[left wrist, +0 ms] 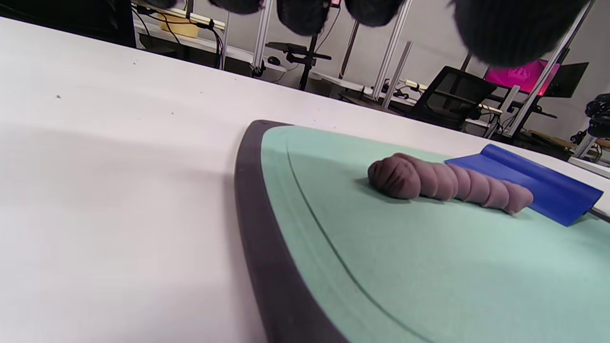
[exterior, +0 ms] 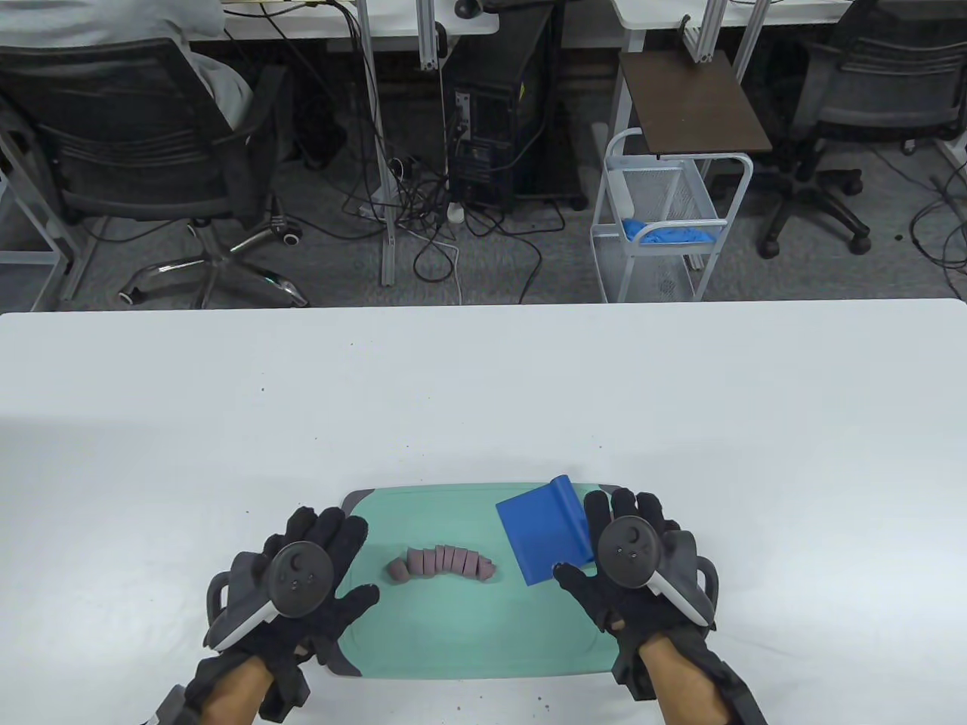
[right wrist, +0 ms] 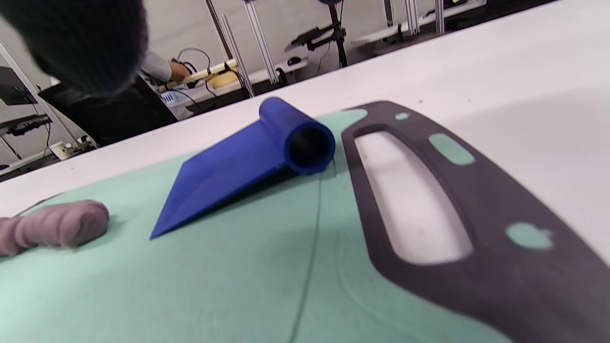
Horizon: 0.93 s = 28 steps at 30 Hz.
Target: Slice plasticine roll into thin flakes
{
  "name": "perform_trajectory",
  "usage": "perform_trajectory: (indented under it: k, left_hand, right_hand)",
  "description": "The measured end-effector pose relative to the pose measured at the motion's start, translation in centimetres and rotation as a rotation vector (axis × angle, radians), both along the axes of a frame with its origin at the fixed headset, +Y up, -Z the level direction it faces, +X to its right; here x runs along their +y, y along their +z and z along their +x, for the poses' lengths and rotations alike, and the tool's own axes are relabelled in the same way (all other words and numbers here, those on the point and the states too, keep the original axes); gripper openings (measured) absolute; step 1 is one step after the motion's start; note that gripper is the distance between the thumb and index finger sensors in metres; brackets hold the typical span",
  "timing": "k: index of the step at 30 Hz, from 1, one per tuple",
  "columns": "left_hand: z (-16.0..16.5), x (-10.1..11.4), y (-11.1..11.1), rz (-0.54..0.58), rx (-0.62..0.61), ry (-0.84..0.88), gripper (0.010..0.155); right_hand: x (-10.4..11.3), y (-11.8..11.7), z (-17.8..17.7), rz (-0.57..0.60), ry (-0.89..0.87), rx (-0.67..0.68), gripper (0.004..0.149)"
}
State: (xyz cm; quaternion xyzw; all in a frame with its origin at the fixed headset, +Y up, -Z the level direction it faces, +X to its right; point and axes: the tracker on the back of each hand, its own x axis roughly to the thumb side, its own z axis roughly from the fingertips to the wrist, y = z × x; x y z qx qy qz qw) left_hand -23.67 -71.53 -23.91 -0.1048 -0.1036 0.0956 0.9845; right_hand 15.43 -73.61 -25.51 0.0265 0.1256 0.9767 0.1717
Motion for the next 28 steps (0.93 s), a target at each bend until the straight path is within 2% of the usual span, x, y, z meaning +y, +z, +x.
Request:
perform_trajectory:
  k: [11,28]
  left_hand:
    - [-0.5,-1.4,-0.7,-0.068,0.023,-0.008,0.087]
    - [-0.5,-1.7,-0.7,-0.079,0.023,-0.015,0.086]
  right_hand:
    - [-0.9,-0.1,0.2,-0.095,-0.009,0.015,0.098]
    - [-0.8,0.1,0.3,-0.116,-0.017,-0.002,0.097]
